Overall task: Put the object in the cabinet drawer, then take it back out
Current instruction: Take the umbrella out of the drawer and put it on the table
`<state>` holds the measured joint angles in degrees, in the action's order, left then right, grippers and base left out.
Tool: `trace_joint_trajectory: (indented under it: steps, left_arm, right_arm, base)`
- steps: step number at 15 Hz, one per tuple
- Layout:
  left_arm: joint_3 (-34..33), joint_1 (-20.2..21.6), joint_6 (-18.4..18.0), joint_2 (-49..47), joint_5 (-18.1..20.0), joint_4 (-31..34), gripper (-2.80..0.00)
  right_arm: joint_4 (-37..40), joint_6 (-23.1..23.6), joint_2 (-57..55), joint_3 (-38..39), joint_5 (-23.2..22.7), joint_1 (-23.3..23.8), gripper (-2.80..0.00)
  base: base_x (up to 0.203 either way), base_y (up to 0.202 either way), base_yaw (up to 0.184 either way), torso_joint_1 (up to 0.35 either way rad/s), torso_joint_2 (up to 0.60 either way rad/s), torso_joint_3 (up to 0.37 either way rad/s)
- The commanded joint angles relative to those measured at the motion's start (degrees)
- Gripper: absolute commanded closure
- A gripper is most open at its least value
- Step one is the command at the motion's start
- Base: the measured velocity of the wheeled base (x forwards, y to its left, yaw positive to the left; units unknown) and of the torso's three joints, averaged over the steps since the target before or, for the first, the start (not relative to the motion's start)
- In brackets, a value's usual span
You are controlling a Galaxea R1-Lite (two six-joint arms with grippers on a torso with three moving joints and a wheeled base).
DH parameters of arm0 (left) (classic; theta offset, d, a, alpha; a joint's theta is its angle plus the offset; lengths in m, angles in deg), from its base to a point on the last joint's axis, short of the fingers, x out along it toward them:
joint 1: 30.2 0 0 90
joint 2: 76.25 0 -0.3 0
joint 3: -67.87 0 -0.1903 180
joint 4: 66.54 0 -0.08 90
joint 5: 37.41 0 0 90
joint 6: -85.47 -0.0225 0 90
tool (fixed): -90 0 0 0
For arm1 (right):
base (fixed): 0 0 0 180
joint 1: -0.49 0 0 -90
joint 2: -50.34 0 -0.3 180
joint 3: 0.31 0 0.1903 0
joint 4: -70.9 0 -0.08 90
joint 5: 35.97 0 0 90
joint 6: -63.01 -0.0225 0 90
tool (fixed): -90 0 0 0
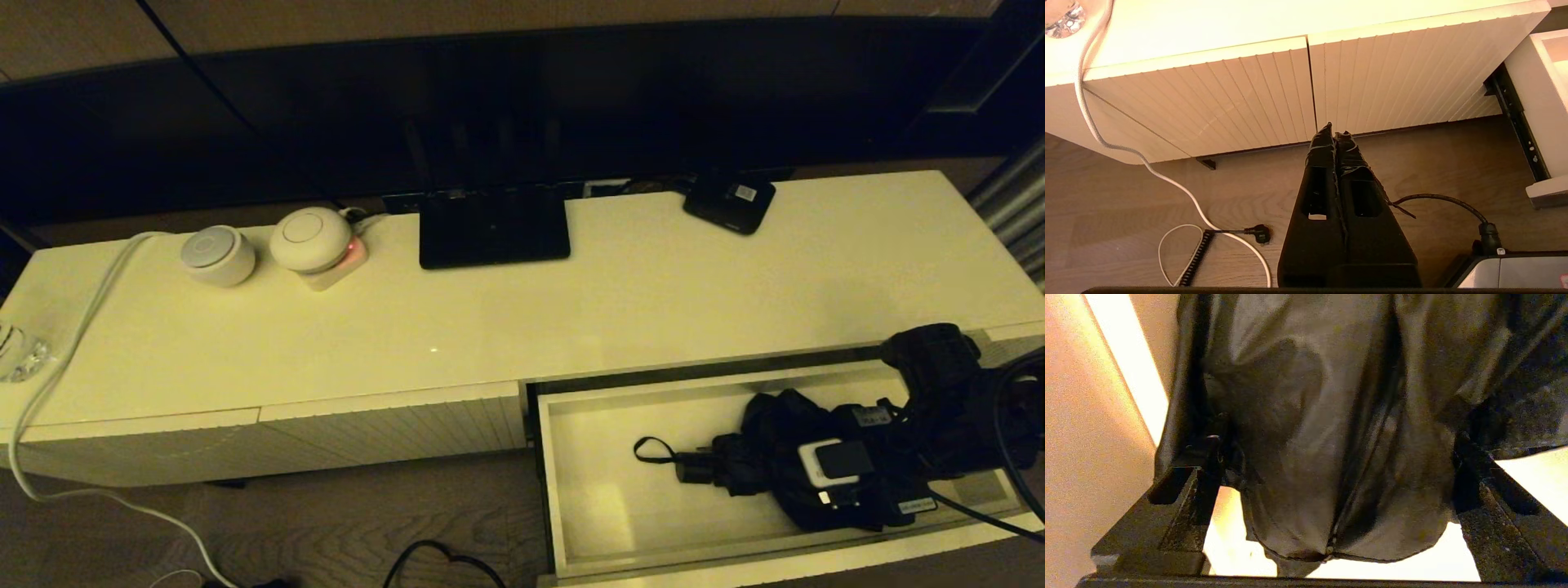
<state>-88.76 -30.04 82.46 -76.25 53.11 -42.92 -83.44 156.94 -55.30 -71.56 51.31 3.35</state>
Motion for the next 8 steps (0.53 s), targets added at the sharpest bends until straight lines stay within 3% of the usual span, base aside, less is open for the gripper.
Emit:
trace_joint_trajectory:
  steps: [1,8]
  left_arm:
    - [-0.18,0.02,0.01,0.0,0.0,0.01,0.0]
    - [-0.18,0.02,0.02,0.0,0.0,0.01,0.0]
  right_arm:
    - [0.08,0.04,0.17,0.51,-0.15,0.22,0.0]
    - [0.08,-1.2,0.01,1.21,-0.71,0.05,0.0]
  base:
    - [0.0,0.0,0.0,0.0,0.0,0.0]
    - [0.0,0.0,0.0,0.0,0.0,0.0]
